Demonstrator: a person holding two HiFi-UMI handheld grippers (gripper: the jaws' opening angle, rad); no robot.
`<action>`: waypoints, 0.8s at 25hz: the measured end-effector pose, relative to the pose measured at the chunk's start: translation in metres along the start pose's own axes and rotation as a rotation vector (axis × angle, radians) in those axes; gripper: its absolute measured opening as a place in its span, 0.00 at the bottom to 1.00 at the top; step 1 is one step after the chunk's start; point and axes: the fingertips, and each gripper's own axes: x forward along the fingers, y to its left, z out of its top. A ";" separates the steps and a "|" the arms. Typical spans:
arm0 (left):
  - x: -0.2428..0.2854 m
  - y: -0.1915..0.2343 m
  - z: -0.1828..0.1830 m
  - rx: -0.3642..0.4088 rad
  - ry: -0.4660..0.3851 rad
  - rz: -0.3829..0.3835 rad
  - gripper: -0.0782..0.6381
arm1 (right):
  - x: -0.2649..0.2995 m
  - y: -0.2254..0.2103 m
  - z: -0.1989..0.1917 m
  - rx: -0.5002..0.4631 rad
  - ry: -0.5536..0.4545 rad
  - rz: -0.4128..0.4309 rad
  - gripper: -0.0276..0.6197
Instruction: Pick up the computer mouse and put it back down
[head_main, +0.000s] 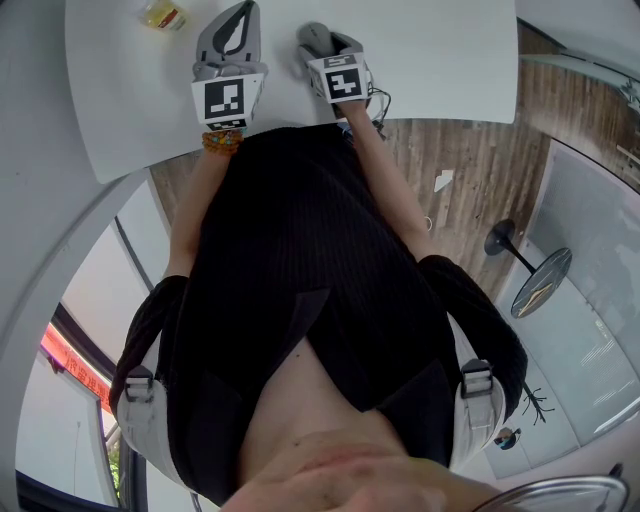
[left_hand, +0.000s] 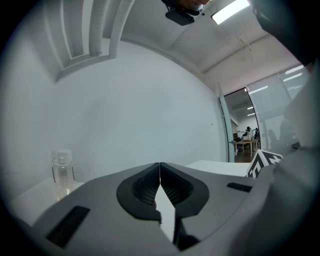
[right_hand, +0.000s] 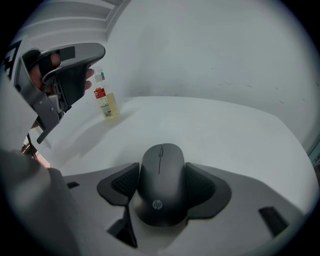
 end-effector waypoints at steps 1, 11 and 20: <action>0.000 0.000 0.000 0.001 0.000 -0.001 0.13 | 0.000 0.000 0.001 0.000 -0.003 -0.003 0.48; 0.000 -0.001 0.000 0.004 -0.001 -0.001 0.13 | -0.019 -0.003 0.023 -0.003 -0.079 -0.021 0.48; 0.002 -0.001 0.000 0.006 -0.001 -0.010 0.13 | -0.042 -0.004 0.059 0.010 -0.216 -0.054 0.48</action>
